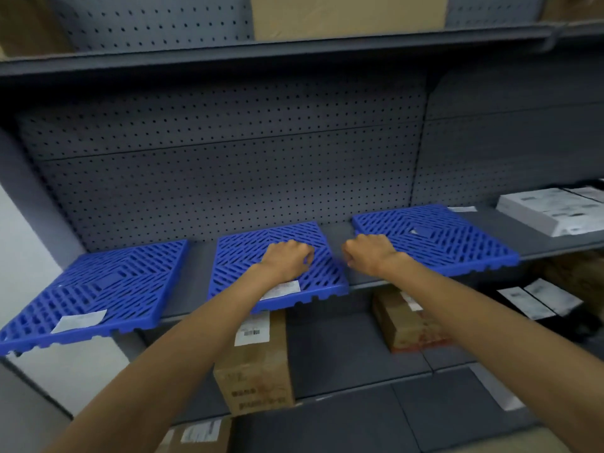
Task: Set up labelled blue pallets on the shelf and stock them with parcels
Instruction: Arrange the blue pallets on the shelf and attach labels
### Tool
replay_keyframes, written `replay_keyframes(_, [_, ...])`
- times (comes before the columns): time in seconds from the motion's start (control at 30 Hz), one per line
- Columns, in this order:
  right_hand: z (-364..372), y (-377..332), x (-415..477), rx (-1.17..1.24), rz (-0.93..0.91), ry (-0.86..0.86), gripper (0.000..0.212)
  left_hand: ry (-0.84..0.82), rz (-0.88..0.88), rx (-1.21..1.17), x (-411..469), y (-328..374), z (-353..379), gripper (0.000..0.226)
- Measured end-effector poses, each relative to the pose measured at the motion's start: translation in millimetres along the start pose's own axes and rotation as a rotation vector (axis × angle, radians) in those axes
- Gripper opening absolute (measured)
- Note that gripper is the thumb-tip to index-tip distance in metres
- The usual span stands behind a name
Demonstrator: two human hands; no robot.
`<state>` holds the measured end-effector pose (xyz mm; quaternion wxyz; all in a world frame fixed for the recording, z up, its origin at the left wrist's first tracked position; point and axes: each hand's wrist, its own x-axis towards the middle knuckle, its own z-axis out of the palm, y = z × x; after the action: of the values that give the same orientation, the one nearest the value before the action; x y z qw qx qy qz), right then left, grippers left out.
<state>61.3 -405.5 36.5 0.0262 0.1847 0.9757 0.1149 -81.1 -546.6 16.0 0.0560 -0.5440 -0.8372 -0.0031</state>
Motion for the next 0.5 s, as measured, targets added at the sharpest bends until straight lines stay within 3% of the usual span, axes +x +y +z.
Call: replay_keyframes(0.5, [56, 230, -61, -0.147, 0.214, 0.006, 0.013, 0.005, 0.225, 0.09, 169, 177, -6, 0.013])
